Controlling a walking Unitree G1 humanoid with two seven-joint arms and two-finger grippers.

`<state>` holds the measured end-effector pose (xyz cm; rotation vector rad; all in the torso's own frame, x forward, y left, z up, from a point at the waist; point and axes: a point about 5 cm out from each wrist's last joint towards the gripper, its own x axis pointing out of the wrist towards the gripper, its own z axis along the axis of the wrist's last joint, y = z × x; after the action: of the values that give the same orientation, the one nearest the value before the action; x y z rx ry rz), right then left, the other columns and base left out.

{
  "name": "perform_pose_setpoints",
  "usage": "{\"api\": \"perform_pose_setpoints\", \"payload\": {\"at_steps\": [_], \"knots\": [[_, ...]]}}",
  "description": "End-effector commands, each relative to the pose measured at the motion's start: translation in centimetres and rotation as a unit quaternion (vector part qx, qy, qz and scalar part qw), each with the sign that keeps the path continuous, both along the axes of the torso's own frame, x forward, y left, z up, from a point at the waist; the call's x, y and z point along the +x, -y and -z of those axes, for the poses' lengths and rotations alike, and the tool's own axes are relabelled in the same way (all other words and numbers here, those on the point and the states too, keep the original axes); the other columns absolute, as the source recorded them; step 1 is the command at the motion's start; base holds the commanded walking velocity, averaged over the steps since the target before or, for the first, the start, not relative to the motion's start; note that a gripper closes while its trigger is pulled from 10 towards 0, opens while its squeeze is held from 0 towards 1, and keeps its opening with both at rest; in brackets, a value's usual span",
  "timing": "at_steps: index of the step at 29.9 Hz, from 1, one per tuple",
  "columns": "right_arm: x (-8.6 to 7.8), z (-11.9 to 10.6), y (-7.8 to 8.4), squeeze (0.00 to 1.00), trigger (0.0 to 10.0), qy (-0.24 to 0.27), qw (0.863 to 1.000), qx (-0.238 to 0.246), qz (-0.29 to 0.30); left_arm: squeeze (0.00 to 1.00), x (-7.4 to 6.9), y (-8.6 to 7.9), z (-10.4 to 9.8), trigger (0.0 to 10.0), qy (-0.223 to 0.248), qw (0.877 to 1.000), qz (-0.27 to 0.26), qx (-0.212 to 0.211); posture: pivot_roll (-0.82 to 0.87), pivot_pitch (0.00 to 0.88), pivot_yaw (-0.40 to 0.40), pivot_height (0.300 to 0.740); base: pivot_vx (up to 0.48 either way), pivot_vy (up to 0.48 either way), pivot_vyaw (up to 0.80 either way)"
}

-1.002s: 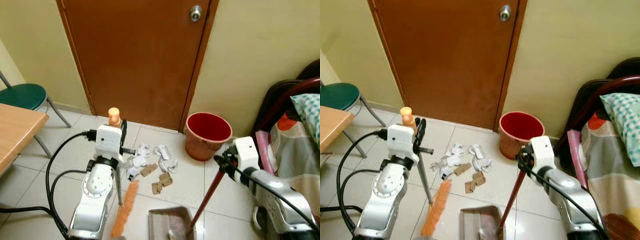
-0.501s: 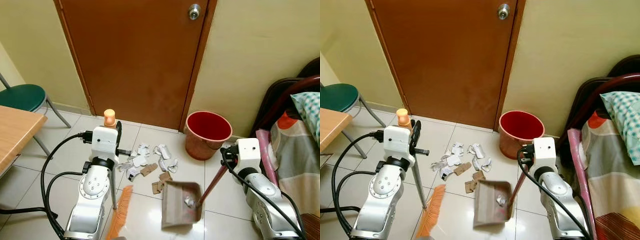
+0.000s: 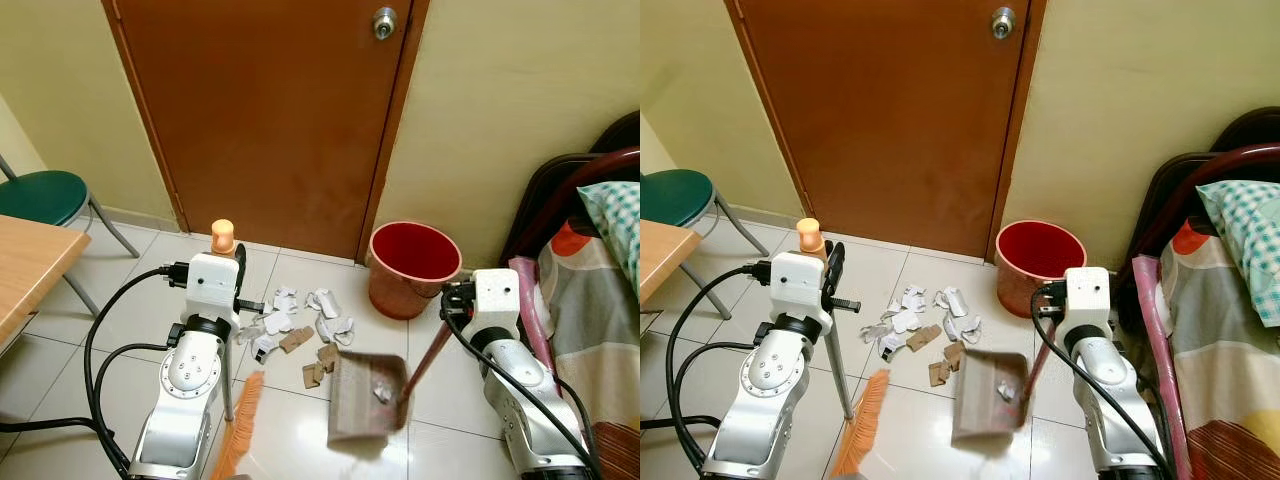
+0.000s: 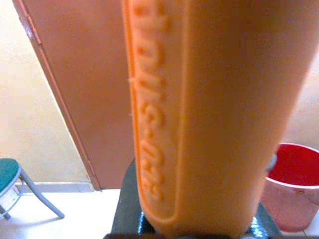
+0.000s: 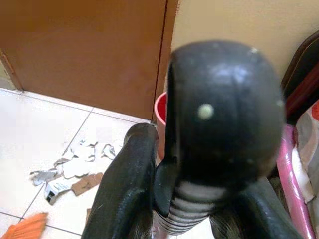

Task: Sweep floor

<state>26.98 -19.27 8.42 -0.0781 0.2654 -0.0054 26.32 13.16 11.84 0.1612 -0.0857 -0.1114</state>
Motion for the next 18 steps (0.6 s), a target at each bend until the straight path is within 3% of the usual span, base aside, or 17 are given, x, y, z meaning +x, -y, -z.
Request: {"api": "perform_pose_setpoints", "payload": {"at_steps": [1,5,8,9,11,13,18], "knots": [[0.3,-0.5,0.2,0.00,10.0,0.015,1.000,0.000,0.007,0.00,0.0,0.3,-0.8,10.0,0.015,1.000,0.007,-0.001,-0.01,0.040,-0.029,0.740,0.000,0.000,0.00],[0.4,-0.6,0.3,0.00,10.0,0.021,1.000,0.000,0.011,0.00,0.0,0.2,-0.8,10.0,0.015,1.000,0.007,0.000,-0.01,0.039,-0.029,0.740,0.000,0.000,0.00],[0.7,-1.5,0.6,0.00,10.0,0.053,0.998,0.012,0.033,0.00,0.0,0.2,-0.8,10.0,0.014,1.000,0.003,0.000,-0.01,0.039,-0.029,0.740,0.000,0.000,0.00],[1.1,-2.5,1.0,0.00,10.0,0.085,0.995,0.017,0.057,0.00,0.0,0.2,-0.9,10.0,0.020,1.000,0.009,-0.002,-0.01,0.035,-0.028,0.740,0.000,0.000,0.00],[1.2,-2.9,1.2,0.00,10.0,0.097,0.993,0.018,0.067,0.00,0.0,0.2,-1.0,10.0,0.022,1.000,0.012,-0.002,-0.01,0.035,-0.028,0.740,0.000,0.000,0.00],[1.9,-5.5,2.4,0.00,10.0,0.157,0.982,-0.009,0.108,0.00,0.2,-0.3,-1.5,10.0,0.031,0.999,0.013,-0.004,-0.01,0.030,-0.026,0.740,0.000,0.000,0.00],[2.5,-7.2,2.7,0.00,10.0,0.180,0.976,0.004,0.121,0.00,0.3,-0.5,-1.9,10.0,0.041,0.999,0.013,-0.003,-0.01,0.017,-0.023,0.740,0.000,0.000,0.00]]}}
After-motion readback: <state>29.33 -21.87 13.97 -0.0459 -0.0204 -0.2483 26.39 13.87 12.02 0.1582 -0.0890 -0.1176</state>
